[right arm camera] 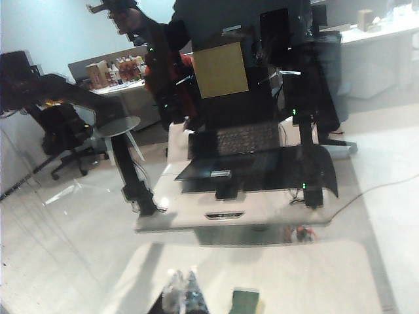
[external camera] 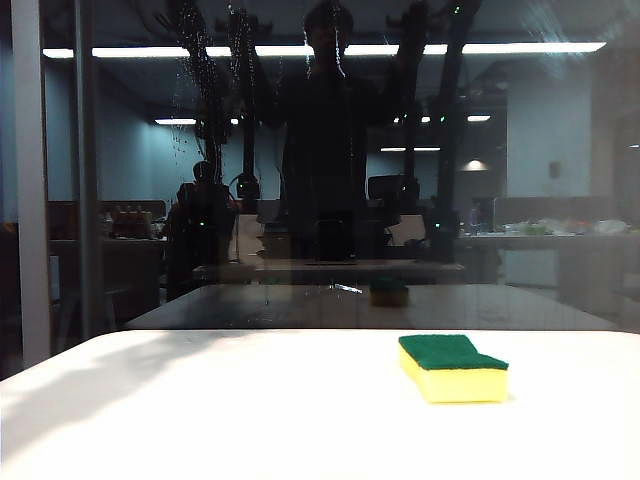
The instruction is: Reach upward to find where there is water on the glass, pick up the sponge from the table, dry the water, and finally place the sponge back on the table.
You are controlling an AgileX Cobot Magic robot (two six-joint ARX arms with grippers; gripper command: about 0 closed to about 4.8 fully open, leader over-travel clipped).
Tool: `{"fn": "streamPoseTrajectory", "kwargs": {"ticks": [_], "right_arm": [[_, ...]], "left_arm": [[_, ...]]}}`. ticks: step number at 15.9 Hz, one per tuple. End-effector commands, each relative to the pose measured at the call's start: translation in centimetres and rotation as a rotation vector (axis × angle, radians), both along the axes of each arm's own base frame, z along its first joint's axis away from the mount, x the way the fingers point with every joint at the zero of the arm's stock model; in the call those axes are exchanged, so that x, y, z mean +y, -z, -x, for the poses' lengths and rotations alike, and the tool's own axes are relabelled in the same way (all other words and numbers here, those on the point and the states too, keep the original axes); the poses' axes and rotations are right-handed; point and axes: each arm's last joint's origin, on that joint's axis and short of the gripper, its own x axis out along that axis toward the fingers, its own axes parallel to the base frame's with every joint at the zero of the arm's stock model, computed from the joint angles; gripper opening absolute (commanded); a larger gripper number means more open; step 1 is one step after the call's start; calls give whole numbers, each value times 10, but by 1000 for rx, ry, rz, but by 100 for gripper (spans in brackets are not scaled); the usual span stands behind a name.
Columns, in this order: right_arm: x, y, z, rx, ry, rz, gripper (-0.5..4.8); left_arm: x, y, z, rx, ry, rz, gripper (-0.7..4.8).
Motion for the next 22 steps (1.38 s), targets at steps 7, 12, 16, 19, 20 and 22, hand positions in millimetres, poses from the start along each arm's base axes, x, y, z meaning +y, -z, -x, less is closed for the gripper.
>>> {"fn": "streamPoseTrajectory", "kwargs": {"ticks": [7,12,16,19,20,22], "right_arm": [[-1,-3,4,-42,32,124,-5],[2,-3,7,-48,-93,128,-5],[7,-1,9,-38,-246,126,-5],[10,0,11,-35,-371,122,-5],[11,0,12,-39,-426,121,-5],[12,0,13,-45,-485,120,-5]], "left_arm": [[-1,-3,4,-57,31,-102,-6],[-5,-3,6,-70,184,-144,-6],[-7,-2,7,-74,274,-161,-6],[-9,-2,9,-78,350,-177,-6],[-10,-2,9,-79,375,-182,-6],[-11,-2,11,-82,436,-194,-6]]}}
